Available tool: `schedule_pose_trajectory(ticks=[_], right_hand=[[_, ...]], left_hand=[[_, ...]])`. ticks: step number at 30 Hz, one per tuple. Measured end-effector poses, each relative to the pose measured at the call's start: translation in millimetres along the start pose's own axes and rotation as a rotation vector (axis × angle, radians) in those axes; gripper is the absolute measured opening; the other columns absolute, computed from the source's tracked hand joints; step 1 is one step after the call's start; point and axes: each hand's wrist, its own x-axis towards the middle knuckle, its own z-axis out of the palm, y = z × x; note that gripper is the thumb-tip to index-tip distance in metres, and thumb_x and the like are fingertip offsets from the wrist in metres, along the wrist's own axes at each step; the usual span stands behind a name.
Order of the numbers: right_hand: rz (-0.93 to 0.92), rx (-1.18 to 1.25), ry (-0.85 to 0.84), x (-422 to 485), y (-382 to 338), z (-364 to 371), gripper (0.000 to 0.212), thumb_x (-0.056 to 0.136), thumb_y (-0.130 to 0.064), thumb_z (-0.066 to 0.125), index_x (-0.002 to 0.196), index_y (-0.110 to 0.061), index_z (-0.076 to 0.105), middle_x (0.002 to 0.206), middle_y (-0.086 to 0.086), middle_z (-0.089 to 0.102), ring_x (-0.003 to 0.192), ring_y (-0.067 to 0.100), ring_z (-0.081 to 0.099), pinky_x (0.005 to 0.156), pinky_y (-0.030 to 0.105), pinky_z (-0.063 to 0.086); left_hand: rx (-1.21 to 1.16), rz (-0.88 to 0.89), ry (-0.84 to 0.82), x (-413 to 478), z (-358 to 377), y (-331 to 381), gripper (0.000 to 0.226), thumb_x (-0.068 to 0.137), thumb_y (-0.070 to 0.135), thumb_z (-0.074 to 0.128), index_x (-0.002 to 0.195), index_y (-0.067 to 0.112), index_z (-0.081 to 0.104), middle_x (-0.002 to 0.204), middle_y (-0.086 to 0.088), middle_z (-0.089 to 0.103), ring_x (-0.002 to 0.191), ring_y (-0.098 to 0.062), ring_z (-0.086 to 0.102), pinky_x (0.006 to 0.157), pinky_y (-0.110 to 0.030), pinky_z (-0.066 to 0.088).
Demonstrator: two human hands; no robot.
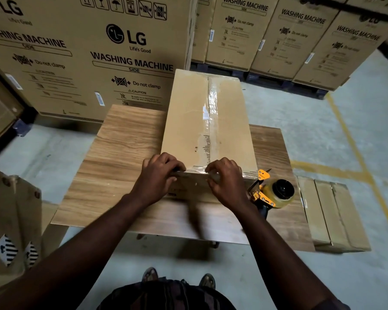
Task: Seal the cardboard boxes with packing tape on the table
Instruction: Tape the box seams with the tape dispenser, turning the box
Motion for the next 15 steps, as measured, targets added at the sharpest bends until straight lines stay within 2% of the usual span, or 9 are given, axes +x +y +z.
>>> schedule_pose_trajectory(ticks=[3, 5, 8, 11, 13, 15], right_hand=[[-0.036, 0.040, -0.012, 13.1, -16.9, 4.8, 0.020, 0.078, -0.026, 0.080, 0.093, -0.024, 0.067, 0.092, -0.005, 0.062, 0.091, 0.021, 0.055, 0.078, 0.037, 0.044], [-0.057, 0.067, -0.014, 16.9, -26.7, 11.7, 0.015, 0.081, -0.029, 0.077, 0.093, -0.024, 0.069, 0.092, -0.004, 0.064, 0.091, 0.021, 0.055, 0.079, 0.040, 0.046], [-0.028, 0.080, 0.014, 12.6, -26.9, 18.1, 0.015, 0.082, -0.027, 0.074, 0.096, -0.025, 0.074, 0.093, -0.005, 0.063, 0.092, 0.020, 0.053, 0.080, 0.040, 0.046], [-0.024, 0.057, 0.011, 4.0, -20.7, 19.8, 0.035, 0.076, -0.008, 0.070, 0.105, -0.026, 0.075, 0.098, -0.005, 0.061, 0.095, 0.022, 0.052, 0.083, 0.039, 0.045], [-0.004, 0.042, 0.017, 3.8, -22.1, 19.3, 0.035, 0.076, -0.007, 0.072, 0.105, -0.026, 0.075, 0.098, -0.006, 0.061, 0.096, 0.021, 0.052, 0.083, 0.039, 0.045], [0.004, 0.042, 0.017, 9.5, -30.3, 18.0, 0.021, 0.081, -0.023, 0.078, 0.101, -0.026, 0.075, 0.096, -0.006, 0.063, 0.095, 0.019, 0.052, 0.081, 0.037, 0.044]], left_hand=[[-0.065, -0.011, 0.031, 7.7, -2.1, 1.1, 0.023, 0.082, 0.035, 0.078, 0.100, 0.037, 0.066, 0.100, 0.019, 0.049, 0.099, -0.011, 0.049, 0.081, -0.034, 0.030], [-0.107, -0.009, 0.039, 11.8, -1.7, -1.7, 0.016, 0.083, 0.040, 0.074, 0.097, 0.037, 0.066, 0.096, 0.018, 0.051, 0.096, -0.010, 0.050, 0.081, -0.035, 0.033], [-0.158, 0.013, -0.029, 12.8, -2.1, -11.0, 0.027, 0.081, 0.028, 0.075, 0.103, 0.040, 0.065, 0.100, 0.016, 0.054, 0.099, -0.013, 0.054, 0.086, -0.037, 0.039], [-0.168, 0.025, -0.087, 10.1, -5.1, -17.1, 0.047, 0.078, 0.011, 0.076, 0.112, 0.041, 0.064, 0.105, 0.016, 0.053, 0.104, -0.013, 0.053, 0.090, -0.037, 0.039], [-0.176, 0.051, -0.109, 9.2, -6.7, -19.2, 0.047, 0.077, 0.014, 0.077, 0.115, 0.040, 0.064, 0.107, 0.017, 0.052, 0.103, -0.013, 0.053, 0.090, -0.037, 0.041], [-0.188, 0.093, -0.105, 11.6, -9.6, -19.9, 0.037, 0.079, 0.029, 0.075, 0.114, 0.037, 0.066, 0.105, 0.015, 0.053, 0.100, -0.013, 0.054, 0.088, -0.036, 0.045]])
